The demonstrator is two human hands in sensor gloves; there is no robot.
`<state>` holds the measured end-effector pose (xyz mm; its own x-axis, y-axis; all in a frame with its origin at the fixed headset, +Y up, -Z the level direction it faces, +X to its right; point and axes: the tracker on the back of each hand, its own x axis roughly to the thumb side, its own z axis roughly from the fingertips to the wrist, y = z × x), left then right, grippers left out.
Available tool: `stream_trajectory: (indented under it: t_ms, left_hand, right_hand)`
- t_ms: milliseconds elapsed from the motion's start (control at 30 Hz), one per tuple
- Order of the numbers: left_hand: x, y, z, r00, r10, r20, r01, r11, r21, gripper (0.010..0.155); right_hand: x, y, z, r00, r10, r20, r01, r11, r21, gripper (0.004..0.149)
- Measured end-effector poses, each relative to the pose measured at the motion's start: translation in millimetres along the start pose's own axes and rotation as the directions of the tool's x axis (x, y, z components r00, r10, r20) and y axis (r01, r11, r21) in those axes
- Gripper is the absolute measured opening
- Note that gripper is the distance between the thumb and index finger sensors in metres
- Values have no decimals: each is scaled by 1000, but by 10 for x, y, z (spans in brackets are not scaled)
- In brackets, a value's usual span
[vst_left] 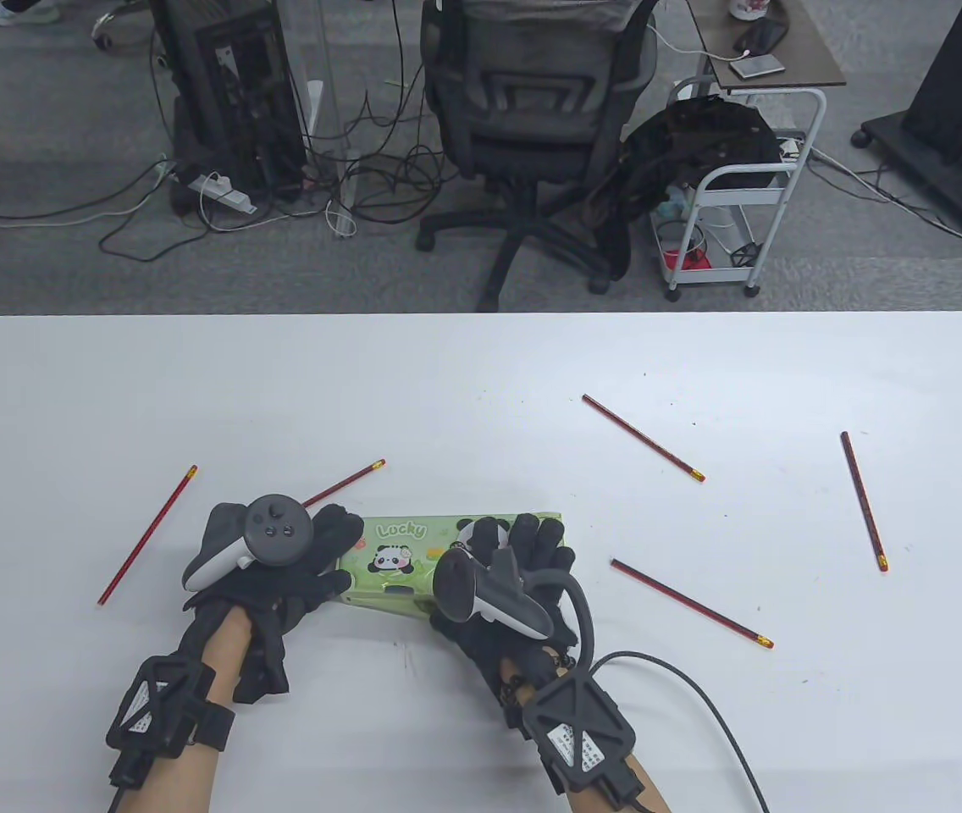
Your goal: Organize multifunction pencil case
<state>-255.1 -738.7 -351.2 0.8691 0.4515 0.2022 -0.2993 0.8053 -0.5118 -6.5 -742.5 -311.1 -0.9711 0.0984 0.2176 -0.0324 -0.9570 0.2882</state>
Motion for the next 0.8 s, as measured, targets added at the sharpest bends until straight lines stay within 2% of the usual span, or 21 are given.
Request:
stream_trajectory:
  t_ms: [300,500,800]
  left_hand:
    - [-2,-1,-2,1000,2,0,-2,1000,0,69]
    - [-1,-3,-1,1000,-2,1,2,1000,2,69]
    - [1,-6,0,1000,-6,0,6,1000,3,69]
  right_hand:
    - [16,3,-47,994,107,19,-107,994,-17,104]
    - [95,23,-34,960,278,23,-277,960,-41,101]
    - [146,9,-9,925,381,15,-378,921,-98,103]
